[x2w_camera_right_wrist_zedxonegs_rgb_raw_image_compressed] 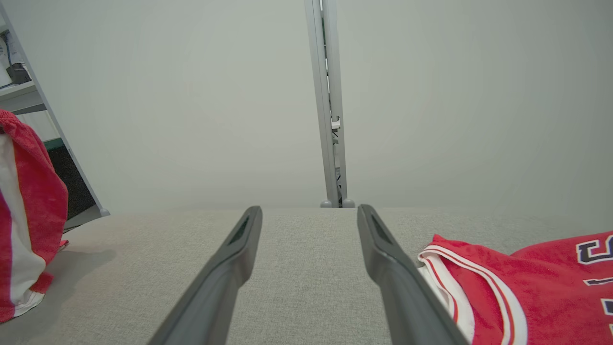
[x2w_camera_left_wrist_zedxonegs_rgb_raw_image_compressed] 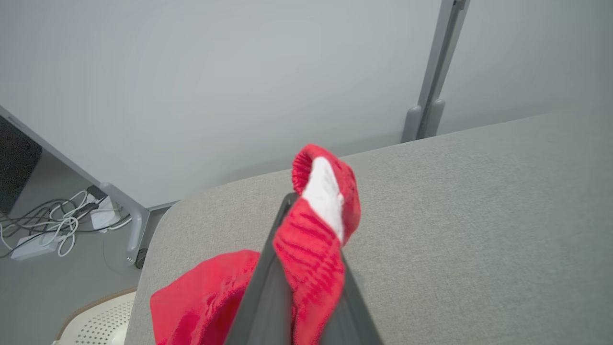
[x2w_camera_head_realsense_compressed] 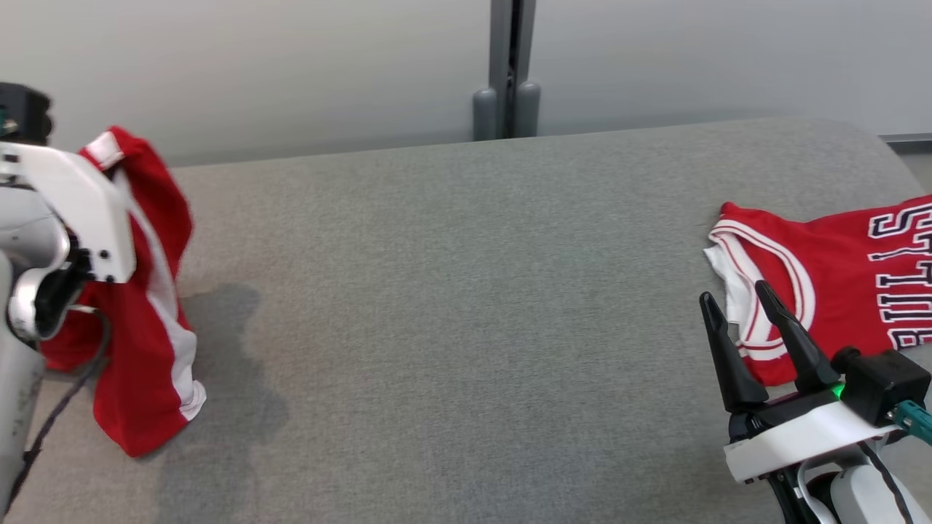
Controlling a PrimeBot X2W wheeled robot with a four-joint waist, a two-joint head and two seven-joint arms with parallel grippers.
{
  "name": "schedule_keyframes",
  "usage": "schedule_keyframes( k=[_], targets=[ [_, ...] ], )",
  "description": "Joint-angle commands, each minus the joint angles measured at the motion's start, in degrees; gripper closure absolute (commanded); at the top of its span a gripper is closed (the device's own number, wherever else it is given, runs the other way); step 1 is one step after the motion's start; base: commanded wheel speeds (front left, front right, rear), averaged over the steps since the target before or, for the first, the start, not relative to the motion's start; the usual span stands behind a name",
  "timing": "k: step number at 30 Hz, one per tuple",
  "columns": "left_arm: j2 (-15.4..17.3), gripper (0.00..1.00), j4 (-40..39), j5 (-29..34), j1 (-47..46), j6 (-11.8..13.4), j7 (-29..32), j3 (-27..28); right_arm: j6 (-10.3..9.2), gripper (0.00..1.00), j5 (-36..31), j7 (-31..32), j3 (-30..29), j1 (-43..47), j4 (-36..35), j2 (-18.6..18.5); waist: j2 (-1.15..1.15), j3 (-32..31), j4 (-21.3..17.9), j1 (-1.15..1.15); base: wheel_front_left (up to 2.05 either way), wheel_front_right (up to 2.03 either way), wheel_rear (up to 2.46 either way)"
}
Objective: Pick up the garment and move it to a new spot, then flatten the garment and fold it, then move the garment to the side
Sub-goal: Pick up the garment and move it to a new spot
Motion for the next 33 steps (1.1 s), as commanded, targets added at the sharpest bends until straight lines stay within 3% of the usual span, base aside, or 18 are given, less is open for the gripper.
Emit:
schedule_keyframes(
  k=[1, 8, 16, 23, 33],
  targets=[
    [-0.2, 1.00, -2.8, 0.2, 1.1, 0.5, 0.9, -0.5, -0.01, 0.00, 0.1, -0.2, -0.3, 0.1, 0.1, -0.6, 0.00, -1.2, -1.6, 0.00, 0.00, 0.00, 0.00],
    [-5.0, 1.00, -17.7, -3.4, 3.0, 2.7, 5.1, -1.6, 0.00, 0.00, -0.3, 0.1, -1.8, -1.4, -0.3, -2.1, 0.00, -2.6, -4.5, 0.00, 0.00, 0.00, 0.00],
    [-12.2, 1.00, -24.4, -8.0, 5.7, 5.8, 3.2, -0.8, 0.00, 0.00, -0.3, 0.3, -4.3, -1.1, -0.6, -2.2, 0.00, -2.0, -5.8, 0.00, 0.00, 0.00, 0.00],
    [-14.3, 1.00, -19.5, -7.2, 15.5, 7.7, -5.1, -0.5, 0.00, 0.00, -0.2, 0.2, -4.5, 0.0, 0.0, -1.4, 0.00, -1.1, -6.7, 0.00, 0.00, 0.00, 0.00],
    [-13.3, 0.99, -7.0, -5.7, 25.8, 8.0, -17.1, 1.6, 0.00, 0.00, -0.2, 1.4, -5.0, 1.5, 0.0, -2.4, 0.00, -1.5, -5.3, 0.00, 0.00, 0.00, 0.00]
  ],
)
